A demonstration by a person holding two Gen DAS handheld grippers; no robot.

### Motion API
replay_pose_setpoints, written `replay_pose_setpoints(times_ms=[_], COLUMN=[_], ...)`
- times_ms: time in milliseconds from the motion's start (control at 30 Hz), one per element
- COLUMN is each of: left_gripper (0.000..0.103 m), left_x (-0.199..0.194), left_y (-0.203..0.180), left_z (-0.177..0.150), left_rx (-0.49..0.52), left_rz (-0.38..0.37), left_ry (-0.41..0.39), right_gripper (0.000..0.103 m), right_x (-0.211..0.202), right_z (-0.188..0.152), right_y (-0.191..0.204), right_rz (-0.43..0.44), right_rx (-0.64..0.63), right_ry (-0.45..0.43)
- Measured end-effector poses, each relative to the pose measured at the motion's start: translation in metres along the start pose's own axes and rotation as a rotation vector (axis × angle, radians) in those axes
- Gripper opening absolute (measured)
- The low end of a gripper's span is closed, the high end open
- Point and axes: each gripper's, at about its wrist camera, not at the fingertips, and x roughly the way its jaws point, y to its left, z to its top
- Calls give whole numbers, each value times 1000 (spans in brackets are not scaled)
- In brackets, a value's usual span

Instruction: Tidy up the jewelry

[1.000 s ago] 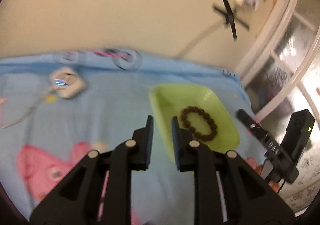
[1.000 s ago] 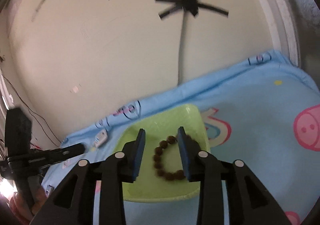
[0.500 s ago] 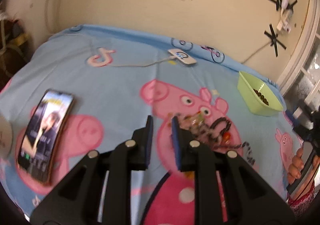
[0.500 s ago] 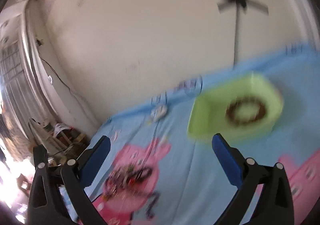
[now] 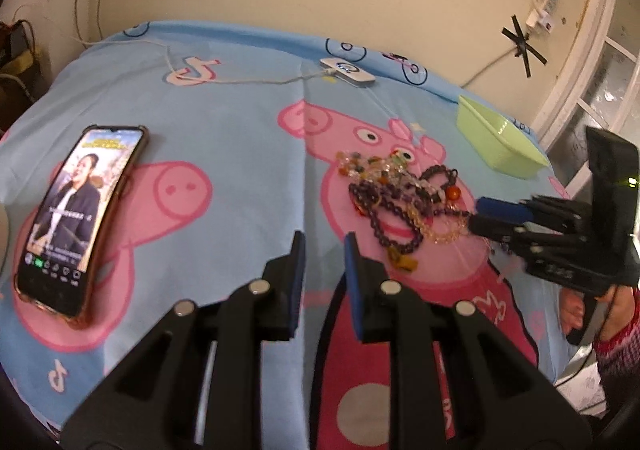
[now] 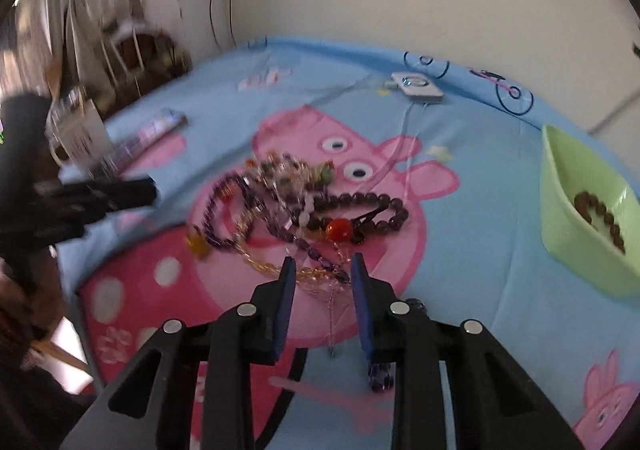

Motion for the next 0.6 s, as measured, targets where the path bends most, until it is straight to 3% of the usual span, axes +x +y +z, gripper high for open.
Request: replay_pose_setpoints(times_ms=[167, 300, 333, 400, 433, 467, 600], left_gripper=[18, 19, 21, 37, 50, 56, 58], left_x=[0, 4, 5, 8, 9, 9, 9], left_y=[-14, -31, -37, -50, -57, -63, -83], left_z=[2, 8, 9, 12, 13, 14, 20], left_rx=[67, 116, 130, 176, 202, 225, 282], left_rz=[-8, -21, -24, -36, -32, -23, -35], left_ry=[-7, -9, -7, -15, -27, -37, -72], right_gripper=[0, 0, 0, 0, 0, 0, 0], right_x=[9, -14, -20, -41, -47, -54, -77], right_z=[2, 7, 10, 16, 18, 21, 29], right_y=[-3, 0, 0, 1, 2, 2, 1], right_rz=[17, 23, 23, 6, -4, -9, -17], right_rx=[-7, 6, 10, 6, -5, -17, -8], right_ry=[17, -53, -75, -135, -153, -166, -228])
